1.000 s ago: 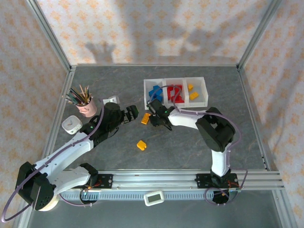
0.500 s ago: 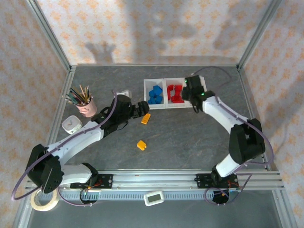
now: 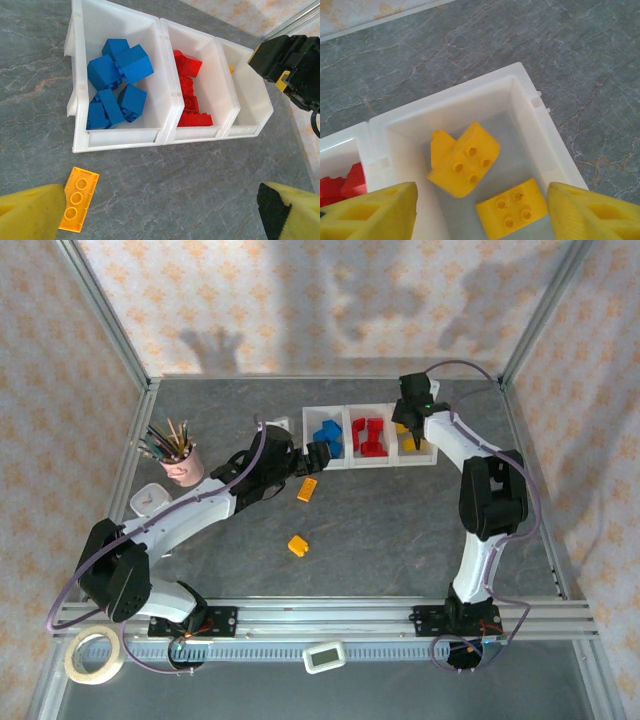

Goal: Sort the legos into containers by color
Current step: Place the lego in the container, then pick up the lego from the center of the table.

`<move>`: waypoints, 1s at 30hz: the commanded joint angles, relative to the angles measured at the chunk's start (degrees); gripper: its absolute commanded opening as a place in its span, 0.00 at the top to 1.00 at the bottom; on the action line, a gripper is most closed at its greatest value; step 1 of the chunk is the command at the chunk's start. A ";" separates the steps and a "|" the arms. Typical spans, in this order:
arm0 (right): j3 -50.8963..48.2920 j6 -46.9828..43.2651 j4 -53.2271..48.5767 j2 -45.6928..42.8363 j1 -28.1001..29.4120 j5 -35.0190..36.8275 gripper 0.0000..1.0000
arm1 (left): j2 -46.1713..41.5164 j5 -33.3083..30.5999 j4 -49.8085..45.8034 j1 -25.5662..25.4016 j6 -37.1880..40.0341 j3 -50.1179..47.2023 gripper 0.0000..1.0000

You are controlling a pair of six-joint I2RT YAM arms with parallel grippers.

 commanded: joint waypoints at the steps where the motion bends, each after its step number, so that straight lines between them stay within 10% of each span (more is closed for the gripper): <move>1: -2.83 -0.01 -0.24 -6.07 3.75 -2.40 0.30 | -3.14 -1.99 -0.79 -0.15 1.61 -0.20 0.01; 16: -13.36 13.71 3.33 -7.33 32.73 0.84 0.15 | -19.82 -8.11 -7.22 1.74 -1.63 -14.27 0.01; 30: -2.53 22.64 1.86 10.49 38.53 4.75 0.13 | -26.12 -8.81 -8.77 4.93 -2.79 -19.52 0.01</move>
